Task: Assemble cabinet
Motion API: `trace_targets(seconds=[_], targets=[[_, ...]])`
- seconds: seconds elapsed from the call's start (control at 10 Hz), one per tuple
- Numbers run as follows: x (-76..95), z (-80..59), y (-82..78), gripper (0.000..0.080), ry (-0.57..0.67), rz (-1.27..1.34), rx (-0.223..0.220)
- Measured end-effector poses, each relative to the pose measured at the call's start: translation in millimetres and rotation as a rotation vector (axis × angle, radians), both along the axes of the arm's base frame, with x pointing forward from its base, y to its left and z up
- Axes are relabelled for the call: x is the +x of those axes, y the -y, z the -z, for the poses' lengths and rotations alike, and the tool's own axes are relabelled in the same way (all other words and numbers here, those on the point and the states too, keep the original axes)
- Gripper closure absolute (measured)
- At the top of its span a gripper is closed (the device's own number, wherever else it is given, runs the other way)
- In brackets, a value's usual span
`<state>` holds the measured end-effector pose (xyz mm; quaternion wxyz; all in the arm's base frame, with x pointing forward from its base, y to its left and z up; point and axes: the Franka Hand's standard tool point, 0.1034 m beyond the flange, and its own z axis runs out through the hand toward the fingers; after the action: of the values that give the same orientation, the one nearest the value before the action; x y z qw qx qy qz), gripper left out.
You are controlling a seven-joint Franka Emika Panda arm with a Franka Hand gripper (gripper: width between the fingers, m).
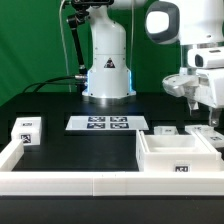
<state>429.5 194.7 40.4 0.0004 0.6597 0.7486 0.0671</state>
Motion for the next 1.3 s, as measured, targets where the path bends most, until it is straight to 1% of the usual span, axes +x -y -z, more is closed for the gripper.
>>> trace_targets(seconds=[0.1,0.3,0.4,0.5,0.6,0.7,0.8,0.9,1.0,1.2,1.3], targets=[[-7.4,7.7,-5.1,0.0002,-0.016,-0.011,0.002],[-17.7,18.5,-12.0,0.0002,-0.042,-0.017,0.002],[-22.0,24.2,-13.3,0.0002,-0.052,-0.020,0.003],[-22.7,24.9,-13.2,0.0002,-0.054,-0.019,0.003],[-22.6,24.9,-13.3,0.0027,-0.054,-0.019,0.003],[-23.0,25.4,-13.1,0.0027,-0.055,-0.018,0.003],[-23.6,26.6,-12.4,0.0202,-0.058,-0.017,0.003],[-24.0,27.2,-12.1,0.0202,-0.059,-0.017,0.002],[-24.6,28.4,-11.6,0.0398,-0.062,-0.016,0.002],[-24.6,29.7,-10.9,0.0690,-0.069,-0.016,-0.003],[-22.9,28.2,-11.5,0.0690,-0.065,-0.016,-0.003]])
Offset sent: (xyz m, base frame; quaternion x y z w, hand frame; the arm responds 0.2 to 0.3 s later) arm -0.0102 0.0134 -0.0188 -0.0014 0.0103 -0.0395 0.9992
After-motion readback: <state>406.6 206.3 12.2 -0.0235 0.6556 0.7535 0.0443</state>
